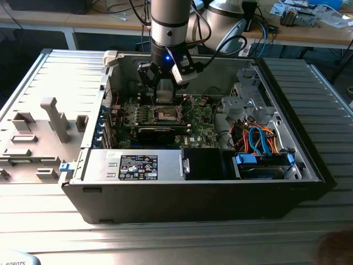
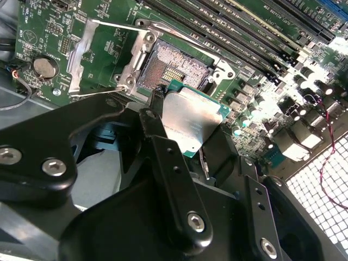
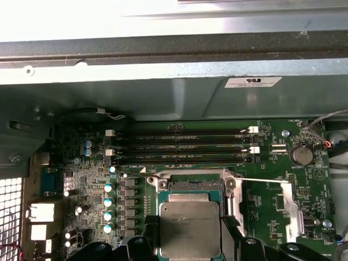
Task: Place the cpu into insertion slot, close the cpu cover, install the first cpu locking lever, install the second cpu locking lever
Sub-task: 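Place the cpu into insertion slot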
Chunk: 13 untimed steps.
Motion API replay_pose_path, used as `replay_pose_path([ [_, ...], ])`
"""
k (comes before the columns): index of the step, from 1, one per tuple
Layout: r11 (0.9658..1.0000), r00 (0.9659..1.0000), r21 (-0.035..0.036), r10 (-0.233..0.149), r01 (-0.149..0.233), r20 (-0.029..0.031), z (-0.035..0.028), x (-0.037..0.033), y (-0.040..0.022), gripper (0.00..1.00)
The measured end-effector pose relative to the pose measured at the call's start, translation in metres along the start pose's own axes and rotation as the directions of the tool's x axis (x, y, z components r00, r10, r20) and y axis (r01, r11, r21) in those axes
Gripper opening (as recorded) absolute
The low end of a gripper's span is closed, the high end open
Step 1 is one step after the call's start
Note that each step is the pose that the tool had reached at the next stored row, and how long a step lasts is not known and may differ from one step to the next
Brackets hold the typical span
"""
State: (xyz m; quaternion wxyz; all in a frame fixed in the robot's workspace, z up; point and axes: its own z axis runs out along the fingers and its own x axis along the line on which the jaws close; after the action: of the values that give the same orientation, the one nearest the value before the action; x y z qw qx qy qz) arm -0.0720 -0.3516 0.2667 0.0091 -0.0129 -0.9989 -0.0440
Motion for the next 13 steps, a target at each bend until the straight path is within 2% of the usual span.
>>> replay_pose_path([
  [9,1.0000,1.0000,0.0021,0.000,0.000,0.0000,0.0031,0.0027,-0.0003,0.54],
  [11,1.0000,1.0000,0.0022,0.000,0.000,0.0001,0.0060,0.0027,-0.0006,0.54],
  [13,1.0000,1.0000,0.0024,0.000,0.000,0.0000,0.0063,0.0027,-0.0006,0.54],
])
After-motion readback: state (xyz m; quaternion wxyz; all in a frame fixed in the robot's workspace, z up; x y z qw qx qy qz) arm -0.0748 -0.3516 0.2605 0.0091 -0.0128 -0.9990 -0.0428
